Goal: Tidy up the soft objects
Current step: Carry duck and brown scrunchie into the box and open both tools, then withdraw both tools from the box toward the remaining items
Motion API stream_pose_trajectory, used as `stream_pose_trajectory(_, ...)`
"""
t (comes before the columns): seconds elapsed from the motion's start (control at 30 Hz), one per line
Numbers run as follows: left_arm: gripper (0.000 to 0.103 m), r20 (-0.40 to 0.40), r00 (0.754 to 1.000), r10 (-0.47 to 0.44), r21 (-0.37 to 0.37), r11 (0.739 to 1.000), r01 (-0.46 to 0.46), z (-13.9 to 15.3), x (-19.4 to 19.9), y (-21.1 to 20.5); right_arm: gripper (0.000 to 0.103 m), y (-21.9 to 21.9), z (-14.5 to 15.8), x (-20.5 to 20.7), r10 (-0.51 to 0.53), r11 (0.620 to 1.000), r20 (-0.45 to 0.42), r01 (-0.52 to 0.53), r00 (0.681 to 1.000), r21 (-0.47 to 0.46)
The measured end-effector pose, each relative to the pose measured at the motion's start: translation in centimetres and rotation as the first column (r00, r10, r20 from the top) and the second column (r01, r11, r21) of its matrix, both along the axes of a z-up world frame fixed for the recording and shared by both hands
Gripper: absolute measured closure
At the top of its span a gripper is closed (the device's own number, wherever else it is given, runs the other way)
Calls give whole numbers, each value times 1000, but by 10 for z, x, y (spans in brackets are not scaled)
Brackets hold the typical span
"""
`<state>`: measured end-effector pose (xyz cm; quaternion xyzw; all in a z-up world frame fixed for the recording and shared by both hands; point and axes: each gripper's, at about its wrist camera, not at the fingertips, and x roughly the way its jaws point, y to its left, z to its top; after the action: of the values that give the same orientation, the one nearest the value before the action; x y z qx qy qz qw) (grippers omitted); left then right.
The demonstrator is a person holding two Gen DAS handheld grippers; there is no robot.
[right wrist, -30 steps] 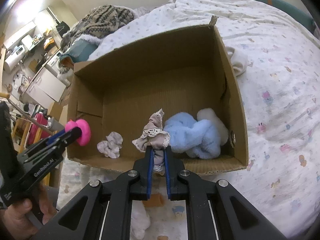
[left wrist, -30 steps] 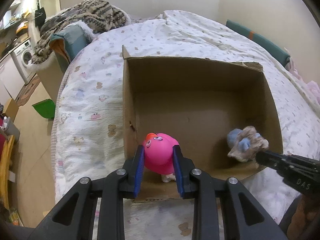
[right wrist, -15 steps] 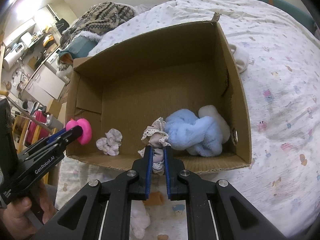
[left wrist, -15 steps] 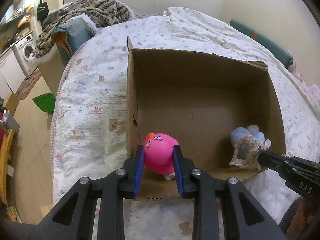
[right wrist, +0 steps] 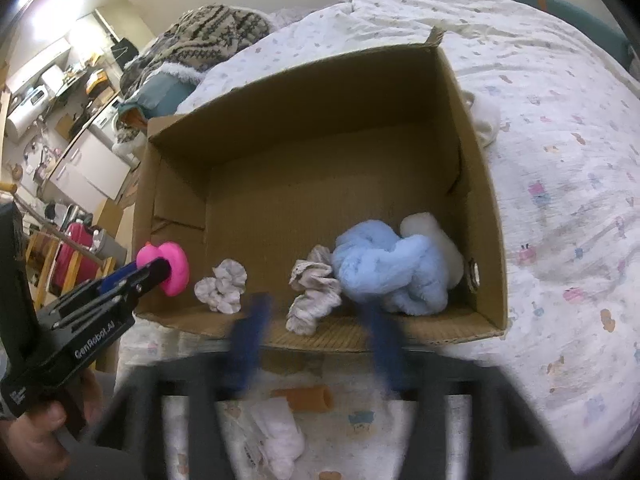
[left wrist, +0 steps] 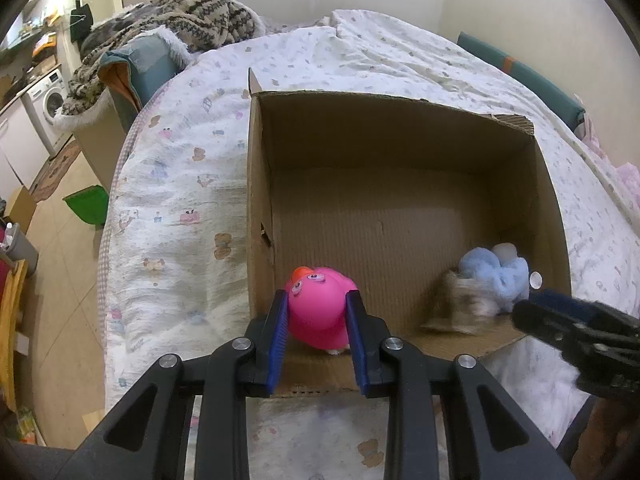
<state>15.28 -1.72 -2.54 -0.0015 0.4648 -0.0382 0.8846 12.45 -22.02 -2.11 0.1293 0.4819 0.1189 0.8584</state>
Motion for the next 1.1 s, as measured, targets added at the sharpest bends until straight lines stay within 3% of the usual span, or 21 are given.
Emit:
stream_pose_trajectory(0.13,46,8,1000,-18,-31,999,18,3,-2,-2,24,2,3,0,7,1000,15,-6,1000,-22)
stream_pose_trajectory(0.23,39,26,999,-29,-21,999,30,6,-6,-7,24,4,1,1,15,1000,6,-15,1000,-20)
stream_pose_trajectory(0.4,38,33,999,-43,25,999,42,7,-9,-14,24,4,1,3,9,1000,5,-9,1000,-16)
stream_pose_trajectory(0.7,38,21,999,-25,1,1000,25,10,-9,-11,24,-5,-1,3,-16,1000,-14,16,1000,10)
stream_pose_trajectory(0.87,38,44,999,0,45,999,-2,18,-18,-12,24,-11,-1,1,-38,999,-22,38,999,24)
stream_pose_trajectory(1.1,37,46,999,-13,43,999,11,28,-35,-9,24,-19,3,-9,-64,997,-25,65,998,32)
